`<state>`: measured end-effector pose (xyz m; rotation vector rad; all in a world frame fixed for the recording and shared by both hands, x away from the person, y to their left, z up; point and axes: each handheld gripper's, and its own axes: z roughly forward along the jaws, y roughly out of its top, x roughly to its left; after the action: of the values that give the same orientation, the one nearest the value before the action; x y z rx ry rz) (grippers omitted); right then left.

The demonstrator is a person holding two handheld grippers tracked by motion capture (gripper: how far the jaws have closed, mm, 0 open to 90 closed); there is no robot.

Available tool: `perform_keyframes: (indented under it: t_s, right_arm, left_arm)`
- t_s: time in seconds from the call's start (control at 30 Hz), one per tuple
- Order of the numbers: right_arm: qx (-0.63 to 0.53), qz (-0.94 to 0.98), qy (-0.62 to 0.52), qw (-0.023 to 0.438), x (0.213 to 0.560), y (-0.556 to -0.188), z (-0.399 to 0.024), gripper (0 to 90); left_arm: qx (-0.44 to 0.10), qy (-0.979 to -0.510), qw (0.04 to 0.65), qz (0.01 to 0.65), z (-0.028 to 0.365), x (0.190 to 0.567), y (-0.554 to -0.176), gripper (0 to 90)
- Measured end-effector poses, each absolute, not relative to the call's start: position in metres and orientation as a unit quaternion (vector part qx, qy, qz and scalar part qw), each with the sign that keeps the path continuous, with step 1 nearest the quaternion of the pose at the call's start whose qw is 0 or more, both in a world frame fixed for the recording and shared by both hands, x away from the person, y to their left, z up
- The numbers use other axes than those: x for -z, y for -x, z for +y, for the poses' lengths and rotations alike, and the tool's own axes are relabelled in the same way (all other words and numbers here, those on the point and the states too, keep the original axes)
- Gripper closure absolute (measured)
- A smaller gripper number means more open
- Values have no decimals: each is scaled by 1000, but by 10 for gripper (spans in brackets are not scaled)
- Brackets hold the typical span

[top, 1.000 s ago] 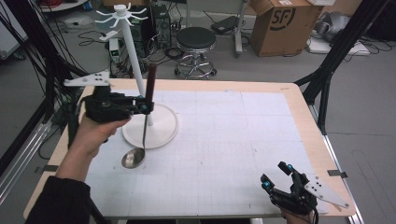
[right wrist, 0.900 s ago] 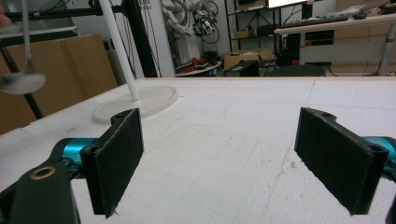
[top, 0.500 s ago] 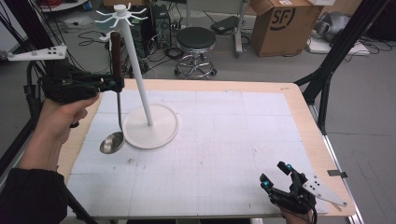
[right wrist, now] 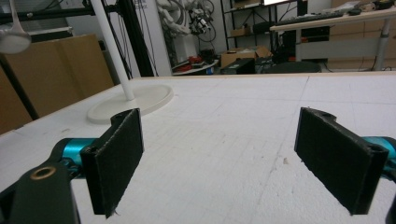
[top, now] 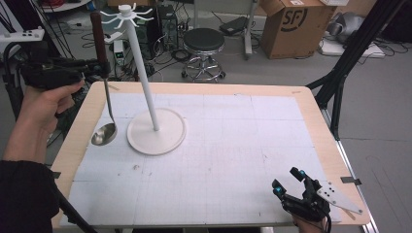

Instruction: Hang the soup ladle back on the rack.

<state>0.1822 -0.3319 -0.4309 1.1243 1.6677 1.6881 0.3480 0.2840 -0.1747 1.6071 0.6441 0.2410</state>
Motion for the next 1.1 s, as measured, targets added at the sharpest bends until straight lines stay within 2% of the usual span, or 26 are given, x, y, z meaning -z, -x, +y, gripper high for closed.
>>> perform_keyframes:
  t_s: [0.63,1.1]
  right_arm:
    - [-626,608,-417,255,431,-180,-334,143]
    - [-623,611,-417,253,432,-182,-332,143]
  left_arm:
    - [-100,-696,647,294,297,176,-368,739]
    - [-88,-709,634,294,294,181,-377,739]
